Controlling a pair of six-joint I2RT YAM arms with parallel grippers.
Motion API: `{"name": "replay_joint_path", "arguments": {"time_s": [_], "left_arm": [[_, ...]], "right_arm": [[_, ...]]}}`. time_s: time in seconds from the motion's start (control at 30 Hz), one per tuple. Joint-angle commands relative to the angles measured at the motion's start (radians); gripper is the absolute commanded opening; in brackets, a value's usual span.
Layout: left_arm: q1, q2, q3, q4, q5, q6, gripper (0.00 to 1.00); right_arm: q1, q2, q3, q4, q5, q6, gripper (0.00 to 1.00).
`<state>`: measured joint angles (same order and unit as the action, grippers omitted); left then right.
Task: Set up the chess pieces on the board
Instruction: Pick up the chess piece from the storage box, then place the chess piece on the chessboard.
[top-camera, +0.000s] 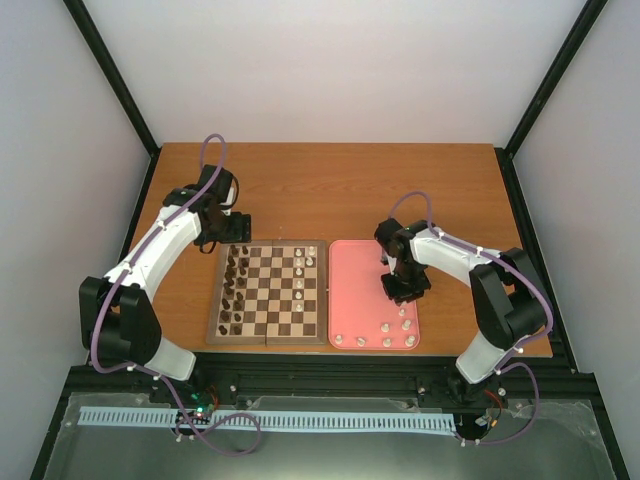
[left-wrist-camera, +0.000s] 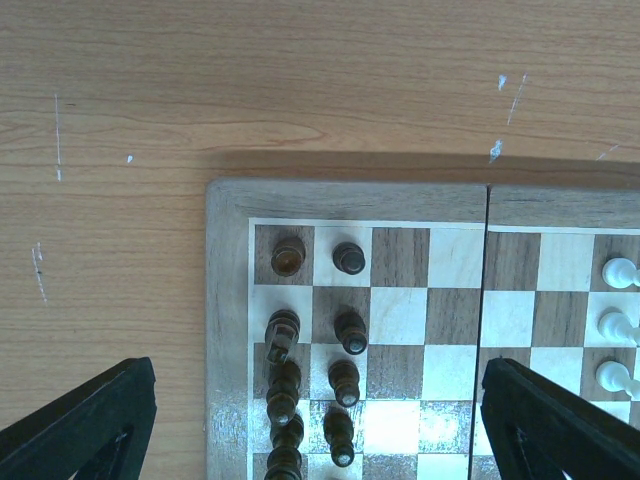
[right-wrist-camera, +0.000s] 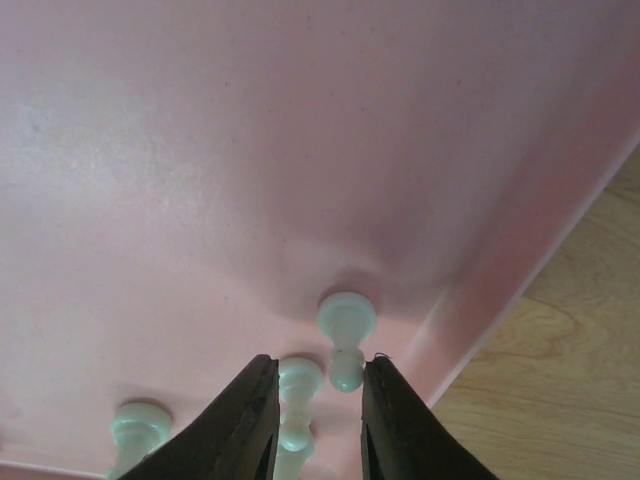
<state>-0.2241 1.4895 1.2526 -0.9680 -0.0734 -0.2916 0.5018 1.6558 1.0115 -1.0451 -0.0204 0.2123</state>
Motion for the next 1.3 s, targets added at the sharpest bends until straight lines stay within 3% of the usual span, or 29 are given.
{"name": "replay_joint_path", "arguments": {"time_s": [0.0, 0.23, 0.5, 0.73, 1.27], "left_arm": [[0.007, 0.005, 0.016, 0.006, 0.010, -0.001, 1.00], [0.006, 0.005, 0.015, 0.006, 0.012, -0.001, 1.00], [0.007, -0.001, 0.010, 0.009, 0.018, -0.003, 1.00], [0.007, -0.007, 0.013, 0.009, 0.014, -0.003, 1.00], [0.007, -0.008, 0.019, 0.006, 0.025, -0.007, 1.00]], "right_arm": [[-0.015, 0.007, -0.008, 0.014, -0.002, 0.018, 0.21], [-0.017, 0.015, -0.025, 0.016, -0.016, 0.025, 0.16], [-0.017, 0.006, -0.012, 0.014, -0.017, 0.027, 0.03], [0.001, 0.001, 0.083, -0.019, -0.012, 0.001, 0.03], [0.466, 0.156, 0.519, -0.182, -0.005, 0.011, 0.03]]}}
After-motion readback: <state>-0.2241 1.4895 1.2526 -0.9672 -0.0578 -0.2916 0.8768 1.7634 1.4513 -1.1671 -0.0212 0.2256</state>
